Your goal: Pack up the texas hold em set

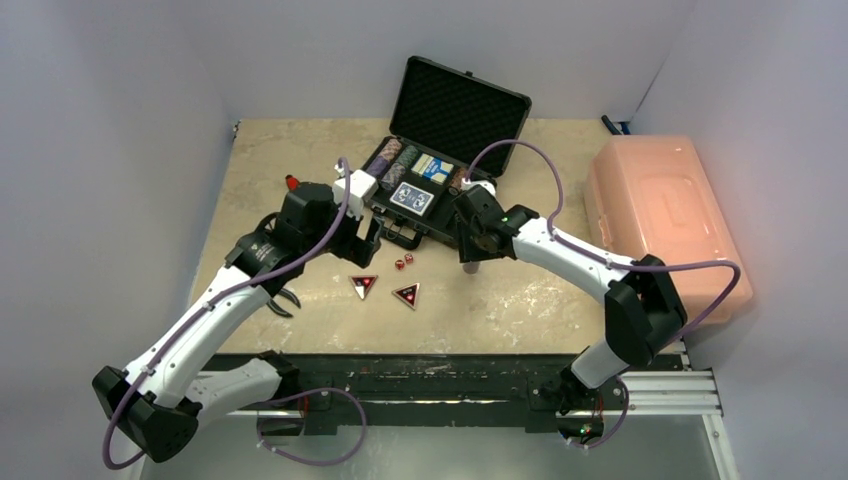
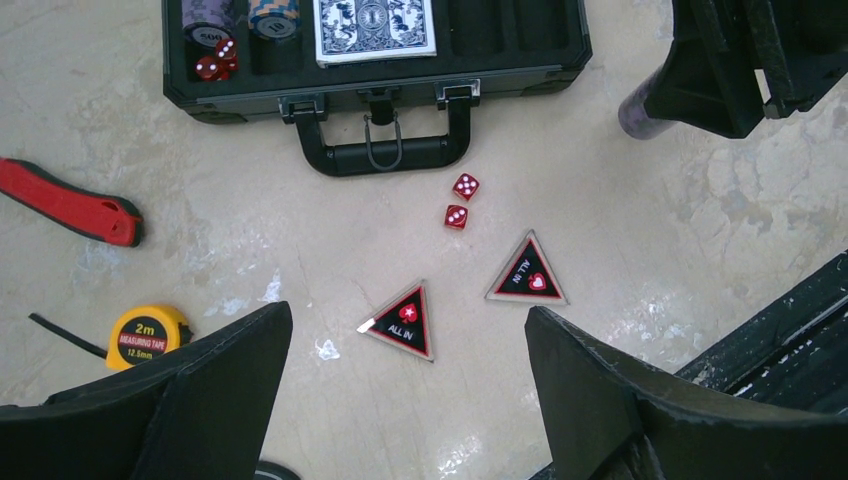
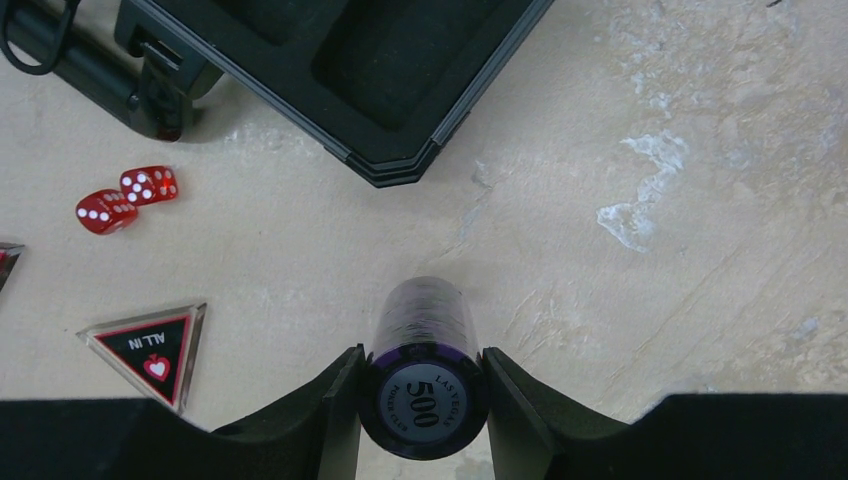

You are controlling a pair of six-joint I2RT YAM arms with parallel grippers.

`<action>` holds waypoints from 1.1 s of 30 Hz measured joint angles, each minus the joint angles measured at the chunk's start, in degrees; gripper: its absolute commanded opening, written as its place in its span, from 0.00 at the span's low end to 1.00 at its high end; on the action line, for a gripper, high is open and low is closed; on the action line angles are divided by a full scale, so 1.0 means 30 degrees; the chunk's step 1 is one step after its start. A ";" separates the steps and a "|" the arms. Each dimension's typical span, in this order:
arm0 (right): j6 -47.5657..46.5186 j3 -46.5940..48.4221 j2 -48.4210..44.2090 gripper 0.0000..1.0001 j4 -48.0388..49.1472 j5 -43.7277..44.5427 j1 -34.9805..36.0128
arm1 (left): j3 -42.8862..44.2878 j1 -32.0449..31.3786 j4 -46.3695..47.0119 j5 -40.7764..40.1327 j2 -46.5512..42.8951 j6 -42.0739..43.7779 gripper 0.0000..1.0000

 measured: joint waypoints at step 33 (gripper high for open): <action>-0.1647 0.1005 -0.2747 0.00 0.1341 -0.7133 0.0000 | -0.6936 -0.0801 0.7380 0.5187 -0.4998 0.3424 0.84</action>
